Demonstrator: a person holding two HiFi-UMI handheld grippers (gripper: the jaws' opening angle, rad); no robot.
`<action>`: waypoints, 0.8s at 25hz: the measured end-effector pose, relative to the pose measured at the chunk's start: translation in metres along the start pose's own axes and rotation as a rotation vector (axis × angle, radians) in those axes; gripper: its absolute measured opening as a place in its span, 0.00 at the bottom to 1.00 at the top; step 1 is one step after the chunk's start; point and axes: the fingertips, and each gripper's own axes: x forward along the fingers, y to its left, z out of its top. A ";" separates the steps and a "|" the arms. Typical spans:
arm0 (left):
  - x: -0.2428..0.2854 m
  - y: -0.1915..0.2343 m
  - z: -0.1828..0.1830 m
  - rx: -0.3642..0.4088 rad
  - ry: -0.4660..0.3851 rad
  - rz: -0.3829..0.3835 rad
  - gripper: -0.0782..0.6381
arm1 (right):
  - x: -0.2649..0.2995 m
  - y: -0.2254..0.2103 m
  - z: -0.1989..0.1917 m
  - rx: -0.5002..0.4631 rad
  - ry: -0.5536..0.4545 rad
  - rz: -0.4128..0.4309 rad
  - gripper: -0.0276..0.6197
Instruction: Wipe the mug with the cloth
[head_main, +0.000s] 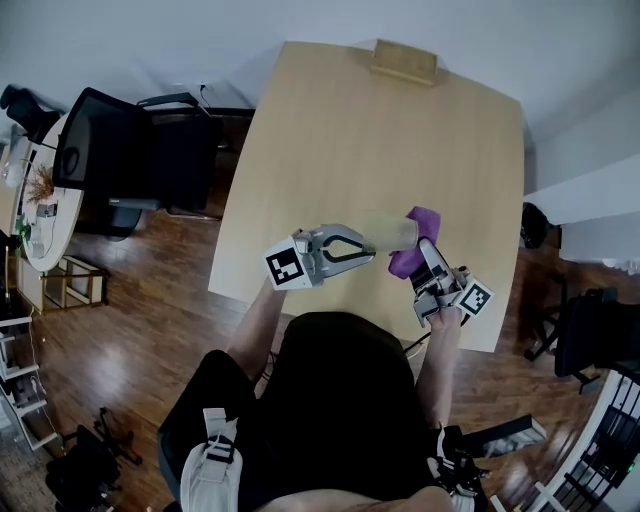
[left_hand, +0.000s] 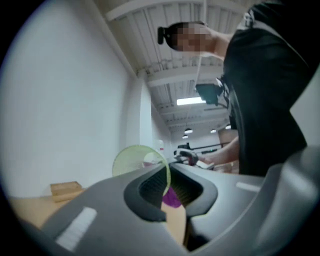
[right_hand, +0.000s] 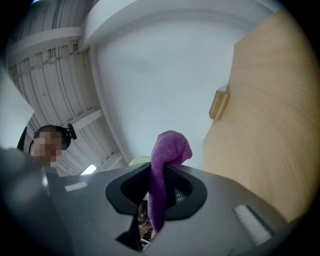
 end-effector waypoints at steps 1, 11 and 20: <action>0.003 0.000 -0.008 0.063 0.045 0.011 0.16 | -0.005 0.001 0.010 -0.013 -0.027 -0.033 0.14; 0.010 0.003 -0.080 0.371 0.367 0.068 0.16 | 0.071 0.071 -0.016 -0.452 0.236 -0.186 0.14; 0.003 -0.004 -0.080 0.361 0.353 0.082 0.16 | 0.017 -0.019 0.012 -0.592 0.303 -0.579 0.14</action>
